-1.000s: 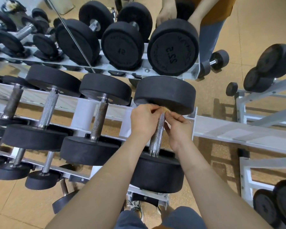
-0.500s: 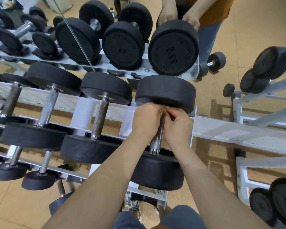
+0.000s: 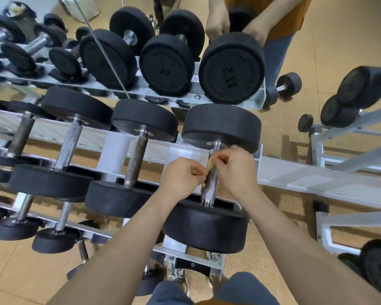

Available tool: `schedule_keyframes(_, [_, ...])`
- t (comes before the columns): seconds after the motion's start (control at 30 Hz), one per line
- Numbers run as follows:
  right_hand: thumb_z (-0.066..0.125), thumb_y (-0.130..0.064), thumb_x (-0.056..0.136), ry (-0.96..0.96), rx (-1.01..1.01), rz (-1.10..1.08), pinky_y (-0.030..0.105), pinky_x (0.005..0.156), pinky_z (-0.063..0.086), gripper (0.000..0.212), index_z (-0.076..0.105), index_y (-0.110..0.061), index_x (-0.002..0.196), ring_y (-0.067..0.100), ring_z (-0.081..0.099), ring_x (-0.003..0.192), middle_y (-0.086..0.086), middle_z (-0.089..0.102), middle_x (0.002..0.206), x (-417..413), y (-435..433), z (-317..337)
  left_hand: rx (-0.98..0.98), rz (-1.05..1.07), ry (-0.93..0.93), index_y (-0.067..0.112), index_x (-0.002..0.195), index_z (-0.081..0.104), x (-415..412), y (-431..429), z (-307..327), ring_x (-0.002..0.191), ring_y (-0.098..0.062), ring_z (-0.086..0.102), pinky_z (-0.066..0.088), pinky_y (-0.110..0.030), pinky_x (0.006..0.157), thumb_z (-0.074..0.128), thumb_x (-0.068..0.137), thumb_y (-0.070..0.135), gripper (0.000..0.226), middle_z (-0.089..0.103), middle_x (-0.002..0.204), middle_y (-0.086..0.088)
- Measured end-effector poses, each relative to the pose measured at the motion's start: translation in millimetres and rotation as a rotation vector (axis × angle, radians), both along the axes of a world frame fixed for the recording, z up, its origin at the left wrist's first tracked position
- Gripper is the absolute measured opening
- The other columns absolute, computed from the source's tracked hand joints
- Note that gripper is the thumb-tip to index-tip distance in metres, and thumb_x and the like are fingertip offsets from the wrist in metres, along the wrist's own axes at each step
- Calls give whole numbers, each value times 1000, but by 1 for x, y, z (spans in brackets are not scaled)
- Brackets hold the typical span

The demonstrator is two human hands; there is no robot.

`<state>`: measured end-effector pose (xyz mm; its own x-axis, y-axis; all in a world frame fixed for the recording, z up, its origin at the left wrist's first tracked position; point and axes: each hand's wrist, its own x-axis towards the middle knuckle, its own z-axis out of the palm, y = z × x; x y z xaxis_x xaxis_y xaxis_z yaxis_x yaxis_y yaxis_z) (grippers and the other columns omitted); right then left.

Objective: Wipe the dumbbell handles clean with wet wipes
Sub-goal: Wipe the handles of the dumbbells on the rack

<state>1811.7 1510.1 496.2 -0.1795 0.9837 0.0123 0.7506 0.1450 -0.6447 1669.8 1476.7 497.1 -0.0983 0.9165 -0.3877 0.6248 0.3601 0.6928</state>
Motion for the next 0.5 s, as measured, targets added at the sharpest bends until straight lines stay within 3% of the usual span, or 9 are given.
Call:
schedule_keyframes(0.07, [71,-6,78,-27,14,62,20,60,27,11,78,-15,77,18,54,68,2,59,76,-1,5,-3,9,-8,-5,19,84,76,3,2,1,76,-1,65,47,-8,71,74,80,8,12,70,77,11])
schedule_keyframes(0.17, [76,-17,78,-35,-251,215,26,68,45,8,79,-24,81,14,61,74,-2,69,79,7,-16,-3,-152,-168,-4,26,70,75,-7,-3,3,74,-1,65,51,-16,76,76,75,7,20,70,68,14])
schedule_keyframes(0.23, [80,-24,76,-17,-416,287,22,72,49,8,80,-27,83,6,64,75,-8,73,79,14,-27,-1,-273,-259,-9,29,65,74,-12,-8,3,78,-6,65,52,-21,77,74,76,9,22,71,70,13])
schedule_keyframes(0.37, [77,-29,78,-14,-511,349,8,64,42,4,79,-31,81,-8,60,68,-19,72,74,20,-31,1,-331,-285,-8,29,64,73,-13,-7,11,80,-3,61,42,-19,71,65,80,15,22,66,66,21])
schedule_keyframes(0.43, [74,-28,79,-36,-552,344,11,54,35,18,75,-35,63,-5,51,53,-20,60,51,25,-31,4,-324,-333,27,29,69,74,-10,-3,15,84,-2,61,43,-17,73,62,80,15,22,66,69,22])
schedule_keyframes(0.5, [73,-29,80,-60,-587,314,18,52,35,26,72,-32,54,2,47,52,-10,56,49,29,-32,4,-309,-398,83,32,77,76,-3,-3,22,89,-1,61,46,-17,79,63,81,20,18,69,78,24])
